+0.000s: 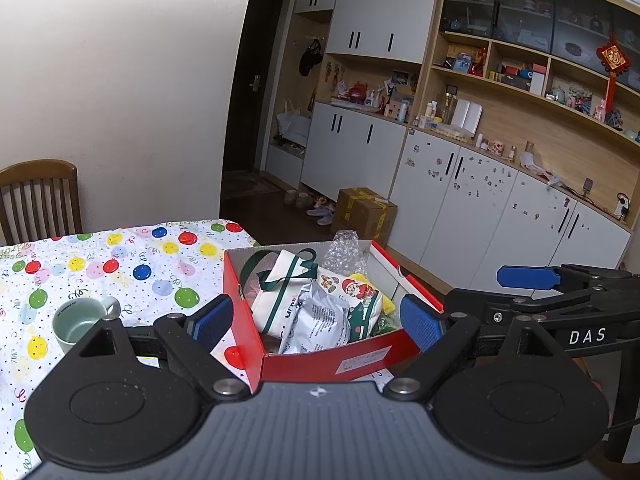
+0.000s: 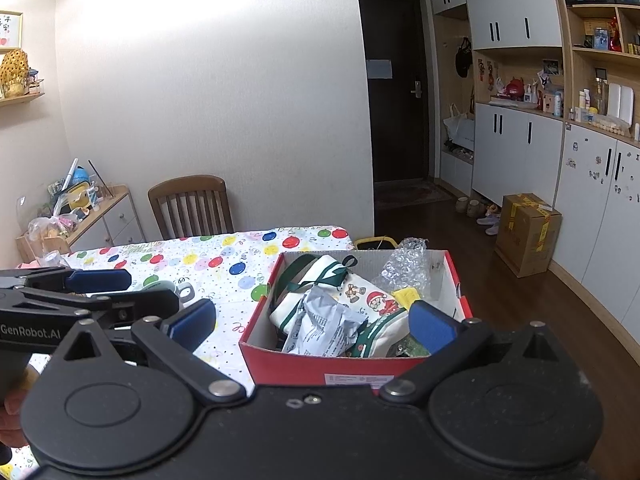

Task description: Organize soft objects

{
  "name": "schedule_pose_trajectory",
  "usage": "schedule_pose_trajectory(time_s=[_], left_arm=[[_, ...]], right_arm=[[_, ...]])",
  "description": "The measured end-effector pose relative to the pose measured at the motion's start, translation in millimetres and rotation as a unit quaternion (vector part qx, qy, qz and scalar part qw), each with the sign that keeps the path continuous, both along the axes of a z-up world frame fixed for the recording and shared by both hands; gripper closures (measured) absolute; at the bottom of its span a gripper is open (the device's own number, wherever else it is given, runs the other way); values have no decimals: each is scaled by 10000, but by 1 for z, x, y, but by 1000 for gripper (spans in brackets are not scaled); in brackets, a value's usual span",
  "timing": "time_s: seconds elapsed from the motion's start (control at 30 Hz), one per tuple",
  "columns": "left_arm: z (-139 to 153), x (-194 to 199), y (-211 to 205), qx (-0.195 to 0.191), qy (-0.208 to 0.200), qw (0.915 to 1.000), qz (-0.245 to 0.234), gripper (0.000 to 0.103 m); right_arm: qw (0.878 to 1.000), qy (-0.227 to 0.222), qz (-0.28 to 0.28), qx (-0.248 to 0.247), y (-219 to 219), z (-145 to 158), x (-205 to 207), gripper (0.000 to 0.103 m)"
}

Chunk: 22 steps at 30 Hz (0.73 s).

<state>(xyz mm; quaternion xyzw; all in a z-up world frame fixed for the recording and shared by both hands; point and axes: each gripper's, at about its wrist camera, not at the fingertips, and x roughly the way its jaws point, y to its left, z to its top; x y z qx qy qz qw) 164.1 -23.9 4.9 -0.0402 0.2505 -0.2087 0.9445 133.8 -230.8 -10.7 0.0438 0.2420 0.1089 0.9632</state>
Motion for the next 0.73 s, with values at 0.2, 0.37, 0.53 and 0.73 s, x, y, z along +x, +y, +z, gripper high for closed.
schedule_pose_trajectory(time_s=[0.2,0.37,0.53,0.73], left_arm=[[0,0,0,-30,-2,10000,-16,12],[-1,2,1,-39,-12,10000,-55,12],[-3,5,0,-56,-22,9999,-82,12],[-3,7,1,-37,-38,10000,-50,12]], right_arm=[[10000,10,-18,8,-1,0,1,0],[10000,10,-33,19,-1,0,1,0],[10000,14,-78,8,1,-1,1,0],[9999,35,-118,-1,3,-1,1,0]])
